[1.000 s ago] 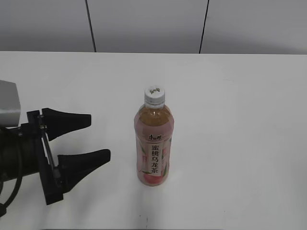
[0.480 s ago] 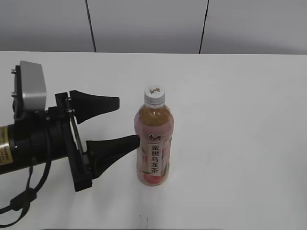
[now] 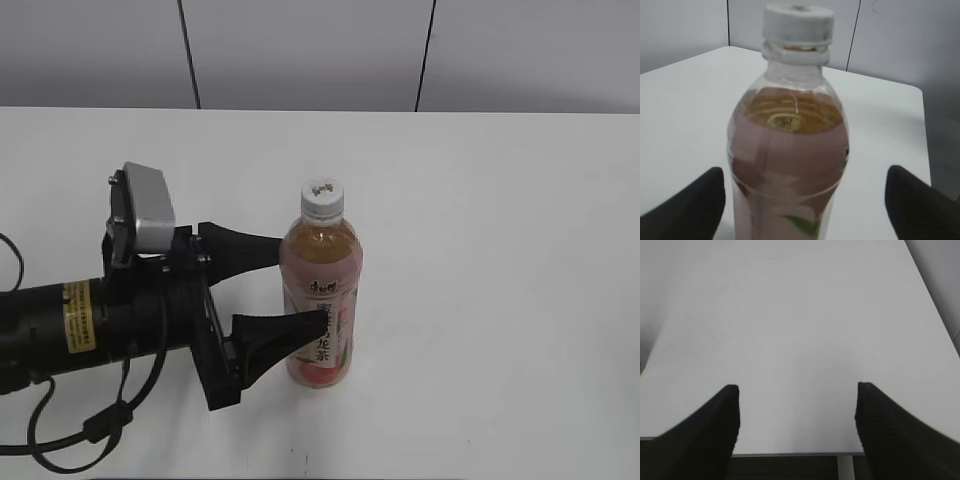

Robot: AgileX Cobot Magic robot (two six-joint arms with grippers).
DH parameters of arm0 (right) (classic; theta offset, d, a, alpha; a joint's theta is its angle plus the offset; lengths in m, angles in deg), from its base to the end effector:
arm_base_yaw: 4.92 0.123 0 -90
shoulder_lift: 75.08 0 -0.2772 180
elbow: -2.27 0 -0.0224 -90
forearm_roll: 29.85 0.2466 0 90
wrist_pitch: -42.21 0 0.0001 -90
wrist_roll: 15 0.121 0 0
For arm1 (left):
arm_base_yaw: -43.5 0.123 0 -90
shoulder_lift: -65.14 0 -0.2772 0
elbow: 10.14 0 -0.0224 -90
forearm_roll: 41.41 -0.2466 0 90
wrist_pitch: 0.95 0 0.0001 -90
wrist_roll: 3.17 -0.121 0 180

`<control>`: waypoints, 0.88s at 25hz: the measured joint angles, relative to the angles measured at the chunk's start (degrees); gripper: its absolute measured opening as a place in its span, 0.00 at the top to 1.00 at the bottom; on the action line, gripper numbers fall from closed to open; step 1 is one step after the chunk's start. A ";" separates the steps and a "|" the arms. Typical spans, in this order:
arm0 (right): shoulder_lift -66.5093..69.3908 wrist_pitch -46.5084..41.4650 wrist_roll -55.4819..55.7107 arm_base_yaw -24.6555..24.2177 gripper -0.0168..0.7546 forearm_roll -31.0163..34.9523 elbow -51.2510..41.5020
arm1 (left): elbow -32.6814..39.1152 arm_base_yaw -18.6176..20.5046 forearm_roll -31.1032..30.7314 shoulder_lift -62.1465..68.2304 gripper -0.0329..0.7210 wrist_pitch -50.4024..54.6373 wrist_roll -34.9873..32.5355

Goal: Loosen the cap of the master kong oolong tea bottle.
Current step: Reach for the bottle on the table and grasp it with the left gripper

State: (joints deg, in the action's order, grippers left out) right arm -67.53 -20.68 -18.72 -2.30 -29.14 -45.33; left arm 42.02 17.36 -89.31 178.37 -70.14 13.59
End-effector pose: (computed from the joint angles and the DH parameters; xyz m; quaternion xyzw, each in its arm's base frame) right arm 0.0214 0.0023 0.2618 -0.0478 0.8560 0.0012 0.5148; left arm 0.2121 -0.1975 0.1222 0.4152 0.6485 -0.3964 0.5000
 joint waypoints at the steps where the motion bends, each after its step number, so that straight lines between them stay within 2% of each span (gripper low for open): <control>1: 0.00 0.00 0.00 0.00 0.27 0.00 0.00 | -0.41 0.00 0.05 0.64 0.17 0.00 0.00; 13: 0.00 0.00 0.00 0.00 0.27 0.00 0.00 | -4.13 -0.17 -0.31 2.81 0.17 0.05 0.16; 18: 0.00 0.00 0.00 0.00 0.27 0.00 0.00 | -6.14 -3.34 0.27 2.85 0.17 0.05 0.16; 22: 0.00 0.00 0.00 0.00 0.27 0.00 0.00 | -7.03 -5.83 4.24 2.85 0.17 0.32 0.16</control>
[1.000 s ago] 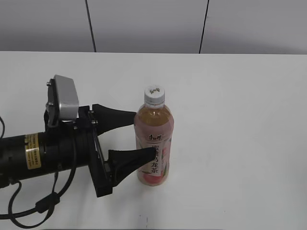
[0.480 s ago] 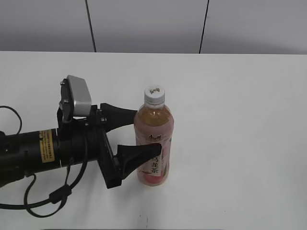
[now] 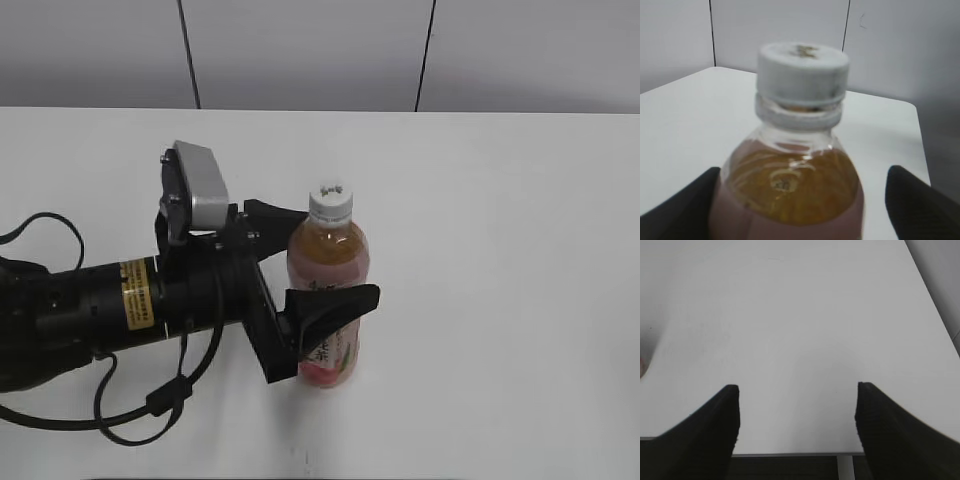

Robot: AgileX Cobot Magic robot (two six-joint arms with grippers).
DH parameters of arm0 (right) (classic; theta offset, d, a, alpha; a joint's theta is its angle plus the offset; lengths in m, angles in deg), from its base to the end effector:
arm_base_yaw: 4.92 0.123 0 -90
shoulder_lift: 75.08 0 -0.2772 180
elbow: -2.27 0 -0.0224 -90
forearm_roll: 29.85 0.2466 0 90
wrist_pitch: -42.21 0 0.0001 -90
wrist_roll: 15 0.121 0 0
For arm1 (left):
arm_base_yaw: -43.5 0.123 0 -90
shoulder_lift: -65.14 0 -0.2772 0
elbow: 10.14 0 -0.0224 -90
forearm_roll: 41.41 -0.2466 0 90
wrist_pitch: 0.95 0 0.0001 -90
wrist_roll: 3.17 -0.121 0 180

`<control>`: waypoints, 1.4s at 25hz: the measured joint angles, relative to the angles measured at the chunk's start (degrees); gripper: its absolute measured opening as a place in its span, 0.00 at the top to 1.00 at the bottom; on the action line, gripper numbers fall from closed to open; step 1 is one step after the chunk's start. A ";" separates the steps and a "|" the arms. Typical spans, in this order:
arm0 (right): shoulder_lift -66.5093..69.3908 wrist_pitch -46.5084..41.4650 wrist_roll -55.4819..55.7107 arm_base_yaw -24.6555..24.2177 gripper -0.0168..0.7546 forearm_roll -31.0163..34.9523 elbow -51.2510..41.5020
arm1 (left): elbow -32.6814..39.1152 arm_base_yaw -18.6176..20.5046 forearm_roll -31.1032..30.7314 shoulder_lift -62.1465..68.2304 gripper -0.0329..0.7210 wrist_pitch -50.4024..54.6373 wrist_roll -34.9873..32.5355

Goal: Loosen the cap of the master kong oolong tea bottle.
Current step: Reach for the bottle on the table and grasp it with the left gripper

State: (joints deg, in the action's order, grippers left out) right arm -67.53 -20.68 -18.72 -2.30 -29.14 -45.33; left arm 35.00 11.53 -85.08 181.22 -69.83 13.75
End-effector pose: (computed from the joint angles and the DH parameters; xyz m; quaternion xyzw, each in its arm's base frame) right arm 0.0214 0.0023 0.2618 -0.0478 0.8560 0.0012 0.5148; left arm 0.2250 -0.2322 0.1306 0.4217 0.6198 -0.4094 0.5200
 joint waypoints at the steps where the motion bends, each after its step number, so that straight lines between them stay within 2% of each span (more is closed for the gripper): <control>1: 0.00 0.00 0.00 0.00 0.27 0.00 0.00 | 0.00 -0.12 0.84 0.00 0.17 0.00 0.00; 12: 0.00 0.00 0.00 0.00 0.27 0.00 0.00 | 0.00 -0.17 1.98 1.00 0.19 2.07 0.00; 17: 0.00 0.00 0.00 0.00 0.27 0.00 0.00 | 0.00 -0.17 2.52 3.53 0.30 0.20 0.00; 20: 0.00 0.00 0.00 0.00 0.27 0.00 0.00 | -0.04 -0.17 2.84 3.81 0.33 -0.24 -0.06; 35: 0.00 0.00 0.00 0.00 0.27 0.00 0.00 | -0.04 -0.17 3.36 3.87 0.35 -0.40 -0.18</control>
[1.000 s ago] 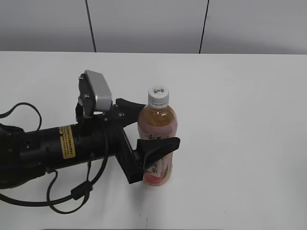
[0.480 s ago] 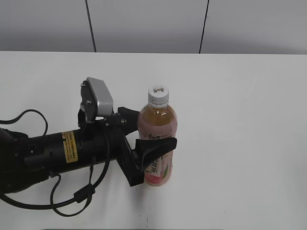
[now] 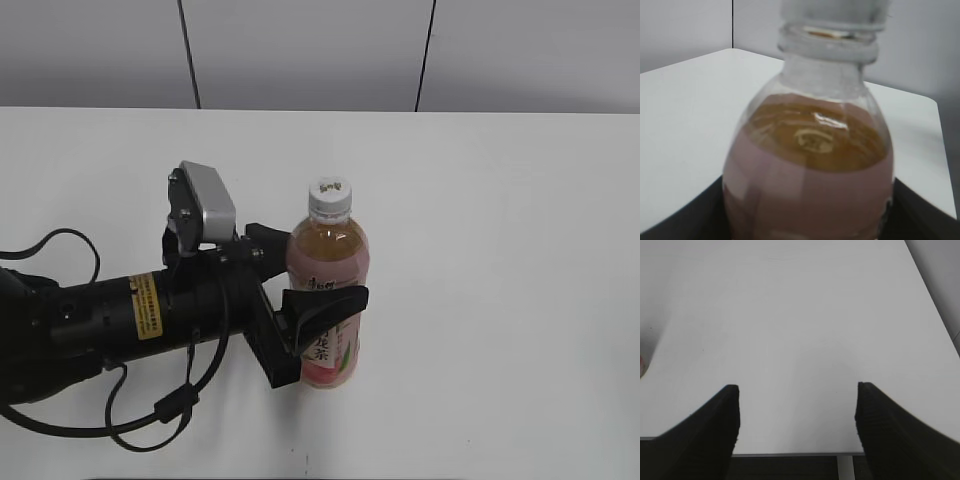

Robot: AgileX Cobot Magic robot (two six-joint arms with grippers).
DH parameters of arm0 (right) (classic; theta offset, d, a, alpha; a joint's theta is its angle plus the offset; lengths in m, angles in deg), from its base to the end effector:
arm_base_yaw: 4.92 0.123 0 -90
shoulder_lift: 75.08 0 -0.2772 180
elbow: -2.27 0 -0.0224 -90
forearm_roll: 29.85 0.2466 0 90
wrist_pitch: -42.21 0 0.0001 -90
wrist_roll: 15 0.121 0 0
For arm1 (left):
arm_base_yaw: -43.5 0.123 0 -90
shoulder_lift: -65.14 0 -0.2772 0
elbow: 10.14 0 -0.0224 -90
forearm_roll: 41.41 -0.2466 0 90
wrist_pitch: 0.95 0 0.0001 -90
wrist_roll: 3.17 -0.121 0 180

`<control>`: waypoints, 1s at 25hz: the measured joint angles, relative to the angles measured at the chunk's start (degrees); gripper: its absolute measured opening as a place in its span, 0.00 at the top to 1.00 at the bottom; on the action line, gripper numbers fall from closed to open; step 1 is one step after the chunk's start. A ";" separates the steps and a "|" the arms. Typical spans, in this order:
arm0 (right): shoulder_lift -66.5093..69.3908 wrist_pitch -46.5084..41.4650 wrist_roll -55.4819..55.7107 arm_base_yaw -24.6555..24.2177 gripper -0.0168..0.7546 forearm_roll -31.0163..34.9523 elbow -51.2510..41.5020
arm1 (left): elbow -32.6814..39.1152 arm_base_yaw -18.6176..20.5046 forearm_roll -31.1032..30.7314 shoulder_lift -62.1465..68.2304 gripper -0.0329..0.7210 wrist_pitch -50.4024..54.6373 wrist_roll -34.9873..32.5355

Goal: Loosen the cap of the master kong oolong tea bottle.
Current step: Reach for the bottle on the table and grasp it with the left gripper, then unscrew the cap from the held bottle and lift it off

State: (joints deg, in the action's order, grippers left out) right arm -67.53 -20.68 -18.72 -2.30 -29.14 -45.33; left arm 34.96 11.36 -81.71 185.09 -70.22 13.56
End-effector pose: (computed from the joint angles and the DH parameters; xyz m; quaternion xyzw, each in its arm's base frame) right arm 0.0214 0.0023 0.2618 -0.0478 0.8560 0.0012 0.5148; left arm 0.2304 -0.2312 0.1115 0.3971 0.6491 -0.4036 0.5081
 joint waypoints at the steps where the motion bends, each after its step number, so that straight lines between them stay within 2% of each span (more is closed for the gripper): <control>1: 0.00 0.00 0.00 0.00 0.27 0.00 0.00 | 0.00 0.00 0.00 0.00 0.35 0.00 0.00; 17: 0.37 0.06 0.00 0.00 0.27 0.00 0.00 | 0.00 0.00 0.11 0.05 0.35 0.00 0.00; 25: 11.84 2.45 -2.70 0.00 0.27 1.07 4.16 | 0.00 0.00 0.28 0.05 0.35 0.00 0.00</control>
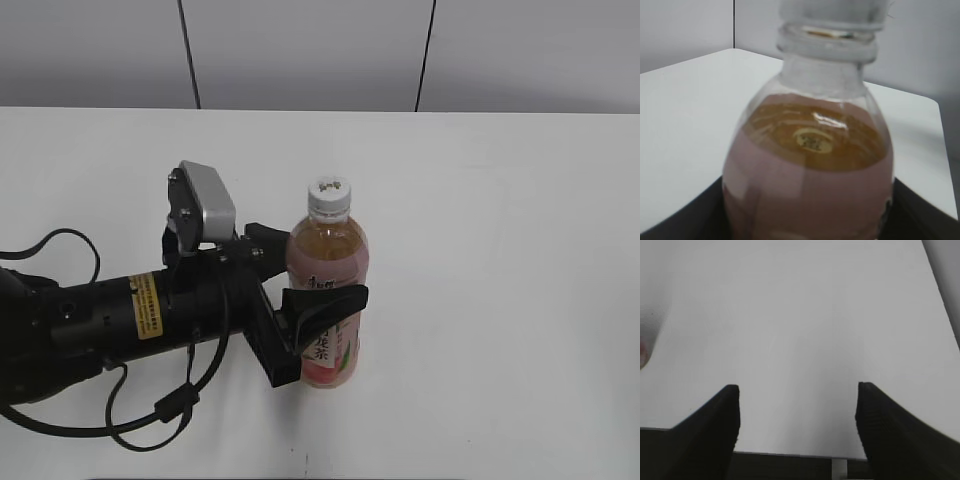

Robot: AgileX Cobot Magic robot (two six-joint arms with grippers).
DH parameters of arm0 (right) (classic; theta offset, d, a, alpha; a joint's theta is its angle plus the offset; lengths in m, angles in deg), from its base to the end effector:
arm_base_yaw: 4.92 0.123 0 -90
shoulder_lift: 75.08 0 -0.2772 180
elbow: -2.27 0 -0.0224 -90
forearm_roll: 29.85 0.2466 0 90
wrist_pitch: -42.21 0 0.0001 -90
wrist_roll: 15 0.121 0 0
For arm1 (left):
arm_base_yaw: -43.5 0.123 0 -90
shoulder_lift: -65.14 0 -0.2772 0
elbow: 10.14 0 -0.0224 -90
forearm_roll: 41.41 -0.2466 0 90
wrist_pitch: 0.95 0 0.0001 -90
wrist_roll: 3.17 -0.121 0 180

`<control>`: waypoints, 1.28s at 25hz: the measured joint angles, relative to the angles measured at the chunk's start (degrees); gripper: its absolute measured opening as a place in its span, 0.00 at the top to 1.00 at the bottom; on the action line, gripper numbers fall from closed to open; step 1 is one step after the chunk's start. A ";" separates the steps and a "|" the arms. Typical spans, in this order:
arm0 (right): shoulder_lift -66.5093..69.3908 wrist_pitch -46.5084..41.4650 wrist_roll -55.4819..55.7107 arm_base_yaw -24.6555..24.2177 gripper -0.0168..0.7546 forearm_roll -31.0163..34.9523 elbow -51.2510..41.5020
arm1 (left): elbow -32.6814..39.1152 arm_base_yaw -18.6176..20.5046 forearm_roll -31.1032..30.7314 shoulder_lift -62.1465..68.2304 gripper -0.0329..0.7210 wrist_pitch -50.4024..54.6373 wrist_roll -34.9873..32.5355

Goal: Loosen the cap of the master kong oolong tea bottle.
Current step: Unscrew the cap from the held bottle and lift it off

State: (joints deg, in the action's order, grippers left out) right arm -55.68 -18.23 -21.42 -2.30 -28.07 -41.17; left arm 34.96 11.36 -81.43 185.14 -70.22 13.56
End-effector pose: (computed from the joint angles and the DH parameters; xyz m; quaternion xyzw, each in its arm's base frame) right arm 0.0486 0.0055 0.2811 -0.0690 0.8772 -0.0002 0.4752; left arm 0.2309 -0.2310 0.1113 0.3951 0.6502 -0.4028 0.5087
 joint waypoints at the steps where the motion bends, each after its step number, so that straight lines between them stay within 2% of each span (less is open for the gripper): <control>1: 2.63 0.57 -1.84 0.08 0.27 1.39 1.00 | 0.00 0.00 0.00 0.00 0.35 0.00 0.00; 7: 14.19 6.03 -9.94 1.85 0.31 8.49 7.74 | 0.00 0.00 0.21 0.00 0.35 0.00 0.00; 13: 30.67 4.98 -17.01 4.79 0.40 14.16 17.39 | 0.00 -0.09 0.49 0.00 0.35 0.12 0.00; 24: 60.70 -8.16 -18.99 12.59 0.42 16.13 42.64 | 0.00 -0.17 1.42 0.00 0.35 0.12 0.00; 32: 76.95 -9.04 -18.52 20.46 0.42 16.76 58.75 | 0.00 -0.17 1.85 0.00 0.35 0.23 0.00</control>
State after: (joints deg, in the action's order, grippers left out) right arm 21.27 -27.28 -39.94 18.17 -11.31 17.58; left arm 34.96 11.19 -79.59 185.14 -70.00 13.56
